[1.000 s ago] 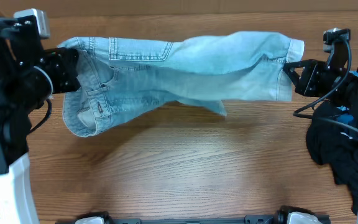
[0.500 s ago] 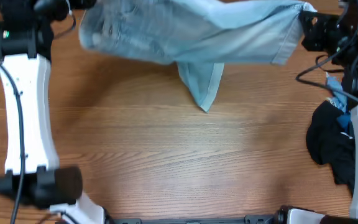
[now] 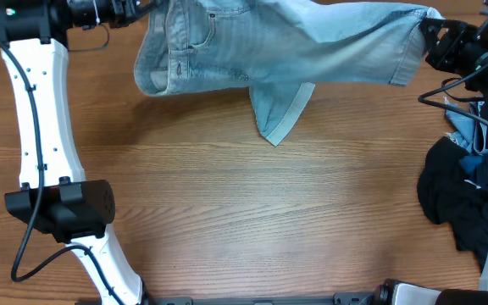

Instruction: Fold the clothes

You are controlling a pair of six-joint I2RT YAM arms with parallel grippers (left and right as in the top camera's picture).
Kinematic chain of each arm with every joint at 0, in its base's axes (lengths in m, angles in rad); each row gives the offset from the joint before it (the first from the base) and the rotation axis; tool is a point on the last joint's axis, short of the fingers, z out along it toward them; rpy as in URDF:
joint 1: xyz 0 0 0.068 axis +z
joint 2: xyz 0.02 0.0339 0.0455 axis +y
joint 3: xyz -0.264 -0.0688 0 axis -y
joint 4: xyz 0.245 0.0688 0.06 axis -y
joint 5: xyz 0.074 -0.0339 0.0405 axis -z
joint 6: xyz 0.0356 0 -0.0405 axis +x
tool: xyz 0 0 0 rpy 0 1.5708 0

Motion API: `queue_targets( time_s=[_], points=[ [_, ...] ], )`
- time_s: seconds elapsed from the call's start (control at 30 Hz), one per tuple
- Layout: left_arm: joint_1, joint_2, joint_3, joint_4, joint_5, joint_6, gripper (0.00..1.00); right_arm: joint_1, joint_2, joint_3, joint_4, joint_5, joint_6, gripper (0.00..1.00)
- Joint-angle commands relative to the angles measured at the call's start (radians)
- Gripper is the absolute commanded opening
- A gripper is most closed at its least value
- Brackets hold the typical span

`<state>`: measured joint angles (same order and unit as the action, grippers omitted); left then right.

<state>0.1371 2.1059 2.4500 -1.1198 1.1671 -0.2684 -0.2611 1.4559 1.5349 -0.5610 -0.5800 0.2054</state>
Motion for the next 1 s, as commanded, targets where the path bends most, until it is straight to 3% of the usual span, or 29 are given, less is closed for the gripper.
queue_targets(
  time_s=[0.0, 0.07, 0.13, 0.33, 0.53, 0.73, 0.9, 0.97],
  points=[
    [-0.024, -0.151, 0.022, -0.185, -0.418, 0.31, 0.04, -0.002, -0.082, 0.017, -0.007, -0.025, 0.0, 0.04],
    [-0.062, -0.263, 0.022, -0.251, -0.648, 0.333, 0.04, -0.002, -0.152, 0.017, -0.028, -0.024, 0.001, 0.04],
    [-0.089, -0.389, 0.022, -0.272, -0.755, 0.319, 0.04, -0.002, -0.242, 0.017, -0.065, -0.024, 0.001, 0.04],
    [-0.092, -0.722, 0.022, -0.295, -0.861, 0.244, 0.04, -0.003, -0.519, 0.041, -0.217, 0.064, 0.005, 0.04],
    [-0.092, -0.857, 0.023, -0.414, -0.957, 0.229, 0.04, -0.003, -0.553, 0.21, -0.39, 0.071, 0.005, 0.04],
    [-0.092, -0.706, 0.022, -0.479, -1.117, 0.227, 0.04, -0.003, -0.401, 0.212, -0.501, 0.07, 0.005, 0.04],
    [-0.092, -0.348, 0.022, -0.357, -1.141, 0.227, 0.05, 0.018, 0.005, 0.212, -0.459, -0.025, -0.058, 0.04],
    [-0.092, -0.222, 0.022, -0.26, -1.141, 0.227, 0.25, 0.05, 0.143, 0.212, -0.372, -0.029, -0.101, 0.05]
  ],
)
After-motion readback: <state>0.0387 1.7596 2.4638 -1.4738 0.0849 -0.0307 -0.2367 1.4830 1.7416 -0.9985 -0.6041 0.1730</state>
